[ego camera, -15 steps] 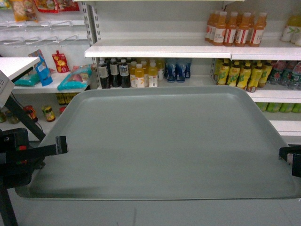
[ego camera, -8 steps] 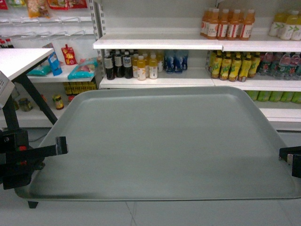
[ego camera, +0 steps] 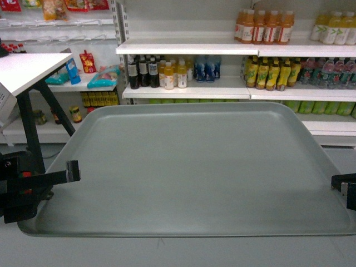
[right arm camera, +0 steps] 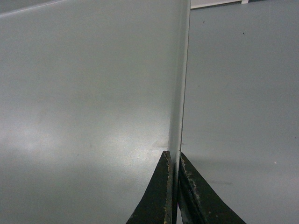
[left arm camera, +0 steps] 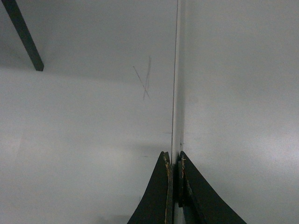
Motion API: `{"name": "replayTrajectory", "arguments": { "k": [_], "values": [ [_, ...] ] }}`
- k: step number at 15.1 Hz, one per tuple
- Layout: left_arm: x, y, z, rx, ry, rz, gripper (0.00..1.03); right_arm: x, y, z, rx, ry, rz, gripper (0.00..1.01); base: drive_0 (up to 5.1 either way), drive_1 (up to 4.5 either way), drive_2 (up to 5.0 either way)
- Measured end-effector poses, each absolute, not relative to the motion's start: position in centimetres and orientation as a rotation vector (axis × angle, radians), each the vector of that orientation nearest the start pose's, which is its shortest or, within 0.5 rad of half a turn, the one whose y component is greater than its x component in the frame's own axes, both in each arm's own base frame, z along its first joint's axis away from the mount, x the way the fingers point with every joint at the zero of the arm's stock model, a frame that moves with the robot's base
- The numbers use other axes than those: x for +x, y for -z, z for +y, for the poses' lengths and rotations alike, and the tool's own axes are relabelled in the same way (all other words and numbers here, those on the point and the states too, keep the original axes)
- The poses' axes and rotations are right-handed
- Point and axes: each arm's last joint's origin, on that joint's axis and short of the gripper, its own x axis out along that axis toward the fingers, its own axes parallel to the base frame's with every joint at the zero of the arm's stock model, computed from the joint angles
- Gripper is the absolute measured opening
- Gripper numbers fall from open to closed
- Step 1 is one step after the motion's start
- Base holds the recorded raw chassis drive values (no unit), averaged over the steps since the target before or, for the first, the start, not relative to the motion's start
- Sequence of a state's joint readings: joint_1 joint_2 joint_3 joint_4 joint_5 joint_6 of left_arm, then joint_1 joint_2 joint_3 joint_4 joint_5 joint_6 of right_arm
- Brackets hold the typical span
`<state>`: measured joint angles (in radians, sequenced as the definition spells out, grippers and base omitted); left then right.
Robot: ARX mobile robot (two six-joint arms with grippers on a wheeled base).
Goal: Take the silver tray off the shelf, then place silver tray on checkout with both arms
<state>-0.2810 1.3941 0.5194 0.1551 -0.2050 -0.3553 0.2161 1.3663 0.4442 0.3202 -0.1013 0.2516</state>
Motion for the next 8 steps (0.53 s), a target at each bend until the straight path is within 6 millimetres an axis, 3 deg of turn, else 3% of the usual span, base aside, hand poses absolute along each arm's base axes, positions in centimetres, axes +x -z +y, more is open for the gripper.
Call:
{"name": "replayTrajectory", "arguments": {
  "k": [8],
  "values": [
    [24.11,-15.07,-6.36,-0.169,-0.051,0.697,0.03,23.58,-14.86,5.47,0.208,-0.23,0.635,0.02,-4.8,2.61,2.6]
  ]
}}
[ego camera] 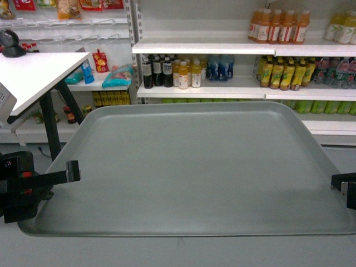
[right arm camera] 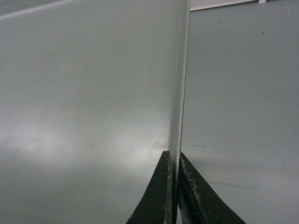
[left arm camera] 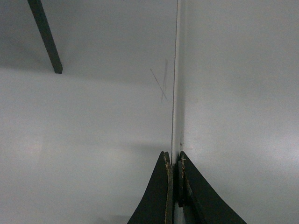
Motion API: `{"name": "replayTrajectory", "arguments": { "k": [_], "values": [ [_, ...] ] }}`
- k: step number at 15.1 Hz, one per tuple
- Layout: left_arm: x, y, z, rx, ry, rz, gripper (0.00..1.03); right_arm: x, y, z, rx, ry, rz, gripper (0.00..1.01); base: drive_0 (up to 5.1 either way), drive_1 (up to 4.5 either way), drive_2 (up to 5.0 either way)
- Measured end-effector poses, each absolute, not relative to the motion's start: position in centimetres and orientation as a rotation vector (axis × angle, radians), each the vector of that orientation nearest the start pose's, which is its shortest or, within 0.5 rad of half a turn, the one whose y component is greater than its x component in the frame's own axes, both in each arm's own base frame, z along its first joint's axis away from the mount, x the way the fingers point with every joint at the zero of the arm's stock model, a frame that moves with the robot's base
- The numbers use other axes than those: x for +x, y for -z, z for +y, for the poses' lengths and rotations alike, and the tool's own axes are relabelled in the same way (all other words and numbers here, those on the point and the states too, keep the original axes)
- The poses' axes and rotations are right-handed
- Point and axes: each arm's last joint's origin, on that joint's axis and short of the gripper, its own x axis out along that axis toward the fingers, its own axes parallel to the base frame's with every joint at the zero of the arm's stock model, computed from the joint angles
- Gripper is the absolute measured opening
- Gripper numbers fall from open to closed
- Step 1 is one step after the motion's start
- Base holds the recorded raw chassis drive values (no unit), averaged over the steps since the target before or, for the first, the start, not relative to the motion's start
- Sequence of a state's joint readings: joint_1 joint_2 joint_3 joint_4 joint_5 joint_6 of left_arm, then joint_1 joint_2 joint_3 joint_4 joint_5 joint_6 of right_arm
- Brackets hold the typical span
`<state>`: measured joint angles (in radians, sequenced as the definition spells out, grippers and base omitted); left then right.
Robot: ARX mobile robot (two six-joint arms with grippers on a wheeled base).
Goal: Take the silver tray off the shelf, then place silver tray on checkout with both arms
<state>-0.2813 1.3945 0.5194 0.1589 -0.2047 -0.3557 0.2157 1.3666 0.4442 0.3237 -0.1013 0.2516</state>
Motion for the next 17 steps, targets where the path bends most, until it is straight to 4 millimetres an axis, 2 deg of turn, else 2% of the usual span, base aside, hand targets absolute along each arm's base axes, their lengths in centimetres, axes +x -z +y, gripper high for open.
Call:
{"name": "replayTrajectory", "arguments": {
  "k": [17],
  "values": [
    [24.14,-15.06,-6.36,-0.169,-0.051,0.696,0.03,23.62,-14.78,5.48,0.21,-0.229,0.637,0.02,-5.0,2.45,2.5]
  ]
}}
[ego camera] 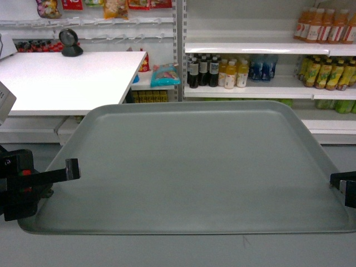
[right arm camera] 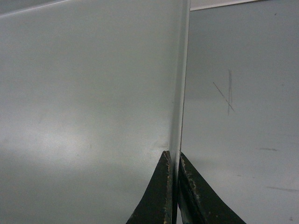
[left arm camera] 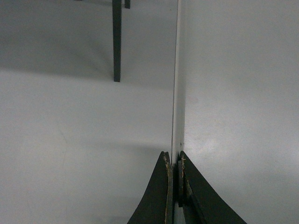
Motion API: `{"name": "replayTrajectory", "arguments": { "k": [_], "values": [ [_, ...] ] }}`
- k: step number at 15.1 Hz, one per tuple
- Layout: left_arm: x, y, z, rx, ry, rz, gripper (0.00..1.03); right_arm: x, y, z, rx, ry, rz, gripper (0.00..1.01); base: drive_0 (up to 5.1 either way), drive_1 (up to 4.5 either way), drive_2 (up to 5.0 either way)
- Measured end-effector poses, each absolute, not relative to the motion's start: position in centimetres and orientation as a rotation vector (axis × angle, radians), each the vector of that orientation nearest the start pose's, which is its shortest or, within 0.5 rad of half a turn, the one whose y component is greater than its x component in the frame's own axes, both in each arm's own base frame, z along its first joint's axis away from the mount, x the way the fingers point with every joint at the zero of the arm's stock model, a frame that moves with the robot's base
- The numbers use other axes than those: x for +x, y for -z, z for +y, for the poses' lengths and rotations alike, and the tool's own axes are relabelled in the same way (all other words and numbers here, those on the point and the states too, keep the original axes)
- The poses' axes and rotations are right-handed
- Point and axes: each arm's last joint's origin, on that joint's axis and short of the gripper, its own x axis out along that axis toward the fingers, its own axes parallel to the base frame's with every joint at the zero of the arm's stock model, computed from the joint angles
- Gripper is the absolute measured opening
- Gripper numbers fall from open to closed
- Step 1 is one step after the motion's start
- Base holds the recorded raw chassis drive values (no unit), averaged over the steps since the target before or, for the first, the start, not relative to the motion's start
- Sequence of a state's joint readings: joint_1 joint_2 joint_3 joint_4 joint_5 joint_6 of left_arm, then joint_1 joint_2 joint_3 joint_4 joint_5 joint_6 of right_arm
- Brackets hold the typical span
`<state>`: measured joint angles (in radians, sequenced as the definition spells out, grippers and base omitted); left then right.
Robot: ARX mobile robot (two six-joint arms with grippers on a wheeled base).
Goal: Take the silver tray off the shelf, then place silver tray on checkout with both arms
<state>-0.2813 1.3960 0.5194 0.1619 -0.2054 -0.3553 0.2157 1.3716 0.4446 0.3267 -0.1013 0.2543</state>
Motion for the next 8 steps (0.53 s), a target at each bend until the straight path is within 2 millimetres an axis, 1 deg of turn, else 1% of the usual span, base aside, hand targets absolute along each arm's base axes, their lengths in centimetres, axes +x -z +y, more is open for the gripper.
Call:
{"name": "replayTrajectory", "arguments": {
  "k": [8],
  "values": [
    [24.13,-15.05,-6.36,-0.169,-0.052,0.697,0.03,23.6,-14.74,5.47,0.21,-0.228,0.641,0.02,-5.0,2.45,2.5]
  ]
}}
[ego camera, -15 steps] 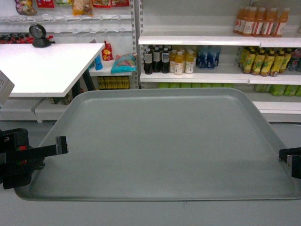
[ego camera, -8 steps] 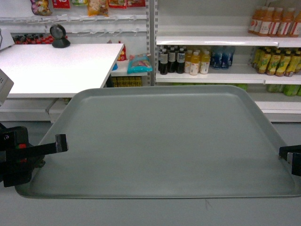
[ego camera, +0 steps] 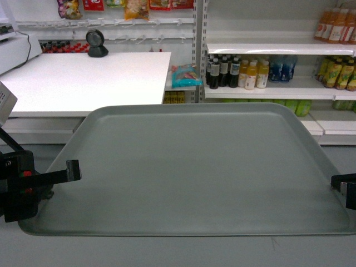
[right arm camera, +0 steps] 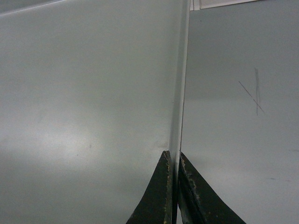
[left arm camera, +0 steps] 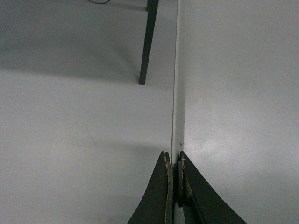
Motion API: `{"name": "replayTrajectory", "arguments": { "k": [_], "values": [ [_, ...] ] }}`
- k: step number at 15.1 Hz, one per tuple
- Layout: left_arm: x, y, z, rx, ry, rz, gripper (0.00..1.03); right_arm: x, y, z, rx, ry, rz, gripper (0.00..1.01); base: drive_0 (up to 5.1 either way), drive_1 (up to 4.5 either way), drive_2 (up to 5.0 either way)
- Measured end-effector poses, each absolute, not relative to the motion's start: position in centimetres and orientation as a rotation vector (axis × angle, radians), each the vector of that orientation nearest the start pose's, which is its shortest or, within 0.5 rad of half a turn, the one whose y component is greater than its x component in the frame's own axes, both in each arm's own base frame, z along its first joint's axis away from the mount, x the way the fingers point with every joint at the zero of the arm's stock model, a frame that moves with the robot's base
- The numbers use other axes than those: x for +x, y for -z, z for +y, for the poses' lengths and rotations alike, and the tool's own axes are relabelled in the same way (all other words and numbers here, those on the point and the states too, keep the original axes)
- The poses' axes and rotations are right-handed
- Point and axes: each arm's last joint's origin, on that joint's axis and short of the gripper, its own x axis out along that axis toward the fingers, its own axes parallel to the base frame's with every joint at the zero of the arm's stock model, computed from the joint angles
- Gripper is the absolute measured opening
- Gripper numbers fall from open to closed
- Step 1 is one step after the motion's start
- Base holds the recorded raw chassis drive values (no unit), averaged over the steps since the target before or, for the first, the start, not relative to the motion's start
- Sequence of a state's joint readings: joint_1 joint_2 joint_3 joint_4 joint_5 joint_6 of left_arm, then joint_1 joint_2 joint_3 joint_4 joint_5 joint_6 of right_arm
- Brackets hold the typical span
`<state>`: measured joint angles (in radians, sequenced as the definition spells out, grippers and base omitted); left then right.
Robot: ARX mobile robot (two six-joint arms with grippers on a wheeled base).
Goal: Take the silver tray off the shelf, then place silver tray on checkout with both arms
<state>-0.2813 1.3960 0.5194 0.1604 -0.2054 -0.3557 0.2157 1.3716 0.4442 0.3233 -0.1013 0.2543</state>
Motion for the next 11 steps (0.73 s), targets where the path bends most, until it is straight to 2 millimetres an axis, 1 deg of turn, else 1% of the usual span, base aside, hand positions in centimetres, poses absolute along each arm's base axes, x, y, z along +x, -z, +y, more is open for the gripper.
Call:
{"name": "replayTrajectory", "arguments": {
  "k": [11],
  "values": [
    [24.11,-15.02,-6.35,-0.168,-0.052,0.7,0.03,23.59,-14.74,5.48,0.21,-0.229,0.641,0.02,-5.0,2.43,2.4]
  ]
}}
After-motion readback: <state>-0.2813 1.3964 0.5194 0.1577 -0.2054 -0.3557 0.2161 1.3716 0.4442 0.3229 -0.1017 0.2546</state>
